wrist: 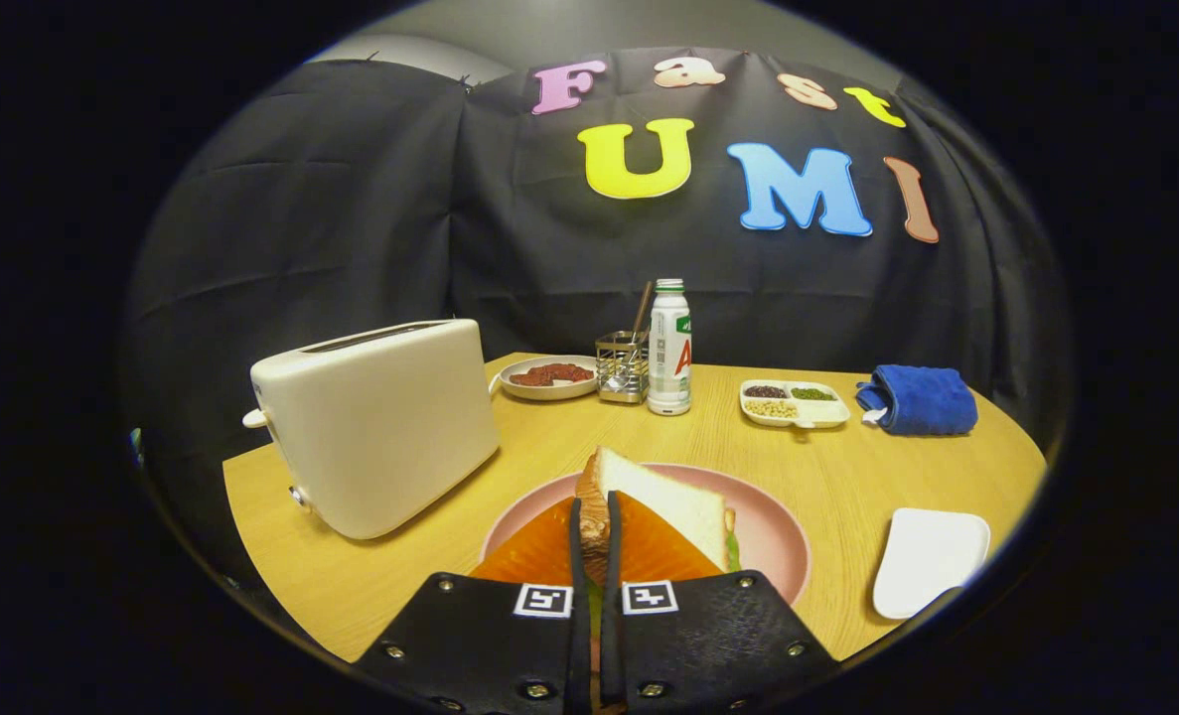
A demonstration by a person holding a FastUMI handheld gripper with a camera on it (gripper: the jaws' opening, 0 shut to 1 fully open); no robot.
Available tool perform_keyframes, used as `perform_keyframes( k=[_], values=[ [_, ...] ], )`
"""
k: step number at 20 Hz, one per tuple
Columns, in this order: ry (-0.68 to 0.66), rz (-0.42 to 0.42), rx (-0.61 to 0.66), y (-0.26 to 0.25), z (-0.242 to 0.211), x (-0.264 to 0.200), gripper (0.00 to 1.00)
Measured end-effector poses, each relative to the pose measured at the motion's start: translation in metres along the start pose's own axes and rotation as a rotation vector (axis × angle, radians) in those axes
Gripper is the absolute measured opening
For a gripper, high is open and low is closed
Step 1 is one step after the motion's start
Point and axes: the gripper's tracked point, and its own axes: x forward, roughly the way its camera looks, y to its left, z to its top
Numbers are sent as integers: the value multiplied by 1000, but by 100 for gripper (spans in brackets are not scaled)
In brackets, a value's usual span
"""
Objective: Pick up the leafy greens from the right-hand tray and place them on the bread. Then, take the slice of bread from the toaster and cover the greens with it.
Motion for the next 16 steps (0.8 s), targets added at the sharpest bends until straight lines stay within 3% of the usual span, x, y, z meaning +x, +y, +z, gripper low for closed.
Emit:
perform_keyframes(
  k=[10,16],
  values=[
    [-4,-9,-26,3,-2,-1,4],
    [-30,-19,-33,2,0,-3,13]
  ],
)
